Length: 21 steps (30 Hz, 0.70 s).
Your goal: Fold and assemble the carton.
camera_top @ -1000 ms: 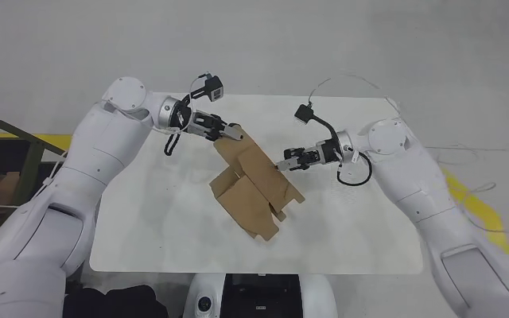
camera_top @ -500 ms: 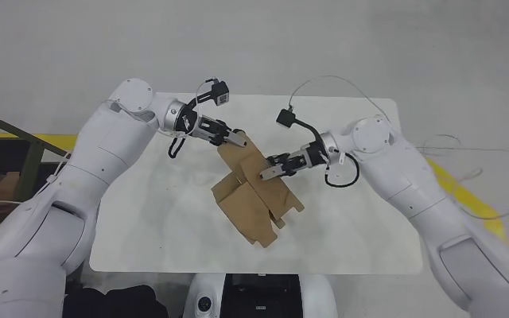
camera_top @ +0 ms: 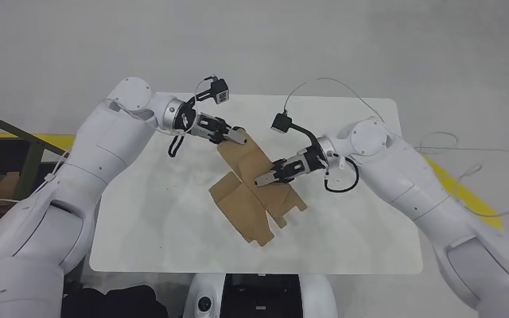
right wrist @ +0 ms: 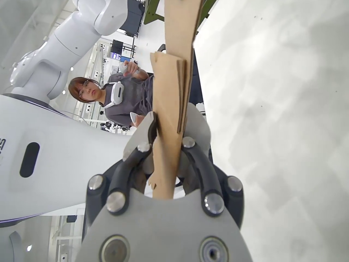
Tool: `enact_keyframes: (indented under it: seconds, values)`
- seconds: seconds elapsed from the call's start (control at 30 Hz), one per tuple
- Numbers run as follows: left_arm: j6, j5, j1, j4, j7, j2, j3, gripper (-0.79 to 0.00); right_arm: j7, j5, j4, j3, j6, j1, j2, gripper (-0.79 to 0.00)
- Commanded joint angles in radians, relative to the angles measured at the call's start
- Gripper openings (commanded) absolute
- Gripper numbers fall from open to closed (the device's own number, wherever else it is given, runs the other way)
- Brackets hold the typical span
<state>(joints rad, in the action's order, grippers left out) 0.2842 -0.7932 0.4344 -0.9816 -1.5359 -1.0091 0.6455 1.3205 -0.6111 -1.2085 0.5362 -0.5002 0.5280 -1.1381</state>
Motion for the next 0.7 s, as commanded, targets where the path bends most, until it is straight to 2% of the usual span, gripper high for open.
enact_keyframes:
  seconds: [0.0,0.03,0.07,0.1,0.13,0.37,0.67]
  values:
    - [0.000,0.005,-0.003,-0.006,0.000,0.001,-0.002,-0.782,-0.002,-0.013,-0.007,-0.011,-0.001,-0.006,0.004,-0.785]
    - [0.000,0.008,-0.005,-0.008,0.000,0.002,-0.002,-0.736,-0.002,-0.019,-0.010,-0.017,-0.002,-0.010,0.006,-0.785]
    - [0.000,0.009,-0.006,-0.010,0.000,0.003,0.000,-0.650,-0.003,-0.025,-0.015,-0.022,-0.003,-0.013,0.009,-0.785]
    - [0.000,0.008,-0.007,-0.010,0.000,0.004,0.003,-0.431,-0.005,-0.031,-0.019,-0.026,-0.005,-0.016,0.011,-0.785]
    - [0.000,0.002,-0.007,-0.007,0.000,0.004,0.010,0.000,-0.008,-0.040,-0.020,-0.029,-0.008,-0.017,0.013,-0.785]
    - [0.011,-0.049,0.015,-0.025,0.011,0.014,0.078,0.000,-0.005,-0.152,0.015,-0.020,-0.005,-0.007,0.024,-0.785]
    - [0.051,-0.049,0.096,-0.080,0.051,0.048,0.195,0.000,-0.022,-0.213,0.108,0.035,-0.022,0.019,0.019,-0.785]
